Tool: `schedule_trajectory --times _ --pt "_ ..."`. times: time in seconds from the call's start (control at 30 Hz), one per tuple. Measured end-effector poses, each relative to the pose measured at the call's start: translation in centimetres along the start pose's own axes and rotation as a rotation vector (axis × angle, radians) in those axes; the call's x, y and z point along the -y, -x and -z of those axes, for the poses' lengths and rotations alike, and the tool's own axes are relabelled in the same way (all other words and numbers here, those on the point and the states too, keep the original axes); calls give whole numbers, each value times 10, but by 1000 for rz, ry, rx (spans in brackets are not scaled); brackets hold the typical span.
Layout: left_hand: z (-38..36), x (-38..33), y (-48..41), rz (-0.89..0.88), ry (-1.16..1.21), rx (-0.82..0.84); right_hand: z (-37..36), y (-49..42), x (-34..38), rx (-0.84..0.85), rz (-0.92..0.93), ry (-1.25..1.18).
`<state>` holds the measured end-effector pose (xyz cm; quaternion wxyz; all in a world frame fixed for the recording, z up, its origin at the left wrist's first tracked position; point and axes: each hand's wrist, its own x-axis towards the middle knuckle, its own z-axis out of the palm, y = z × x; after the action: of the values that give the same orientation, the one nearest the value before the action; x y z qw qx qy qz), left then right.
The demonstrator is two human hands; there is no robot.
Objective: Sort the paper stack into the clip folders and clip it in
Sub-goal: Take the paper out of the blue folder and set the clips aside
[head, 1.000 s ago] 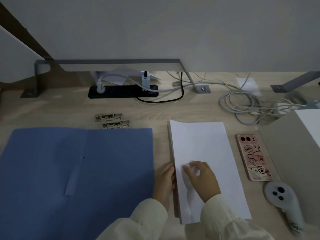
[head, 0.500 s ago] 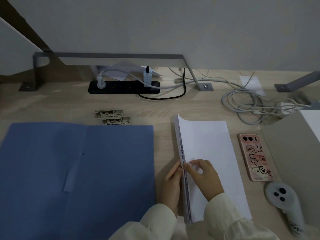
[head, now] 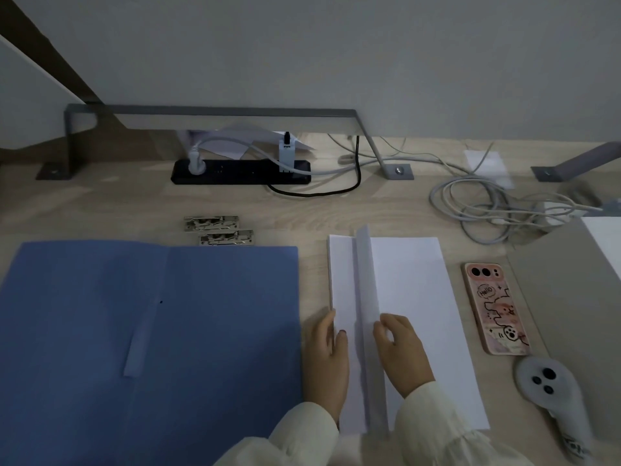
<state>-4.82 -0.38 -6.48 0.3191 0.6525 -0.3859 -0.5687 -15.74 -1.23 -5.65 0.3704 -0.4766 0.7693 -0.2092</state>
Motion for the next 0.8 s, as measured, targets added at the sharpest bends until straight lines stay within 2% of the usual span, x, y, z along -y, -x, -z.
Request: schedule_trajectory --times 0.1,0.27,0.37,0.6,0.7,0.8 --pt "-3 4 0 -11 -91 69 1 2 0 6 -7 -44" --pt "-5 7 -2 -82 -340 45 0 2 -1 22 -23 -65" --pt "-5 9 2 -27 -381 114 1 3 -1 15 -18 -75" --pt "-3 11 16 -49 -543 161 1 2 0 25 -15 -107" --pt "-5 7 19 -38 -537 166 1 2 1 33 -19 -112" --pt "-7 -2 24 -57 -379 132 0 1 1 38 -20 -112"
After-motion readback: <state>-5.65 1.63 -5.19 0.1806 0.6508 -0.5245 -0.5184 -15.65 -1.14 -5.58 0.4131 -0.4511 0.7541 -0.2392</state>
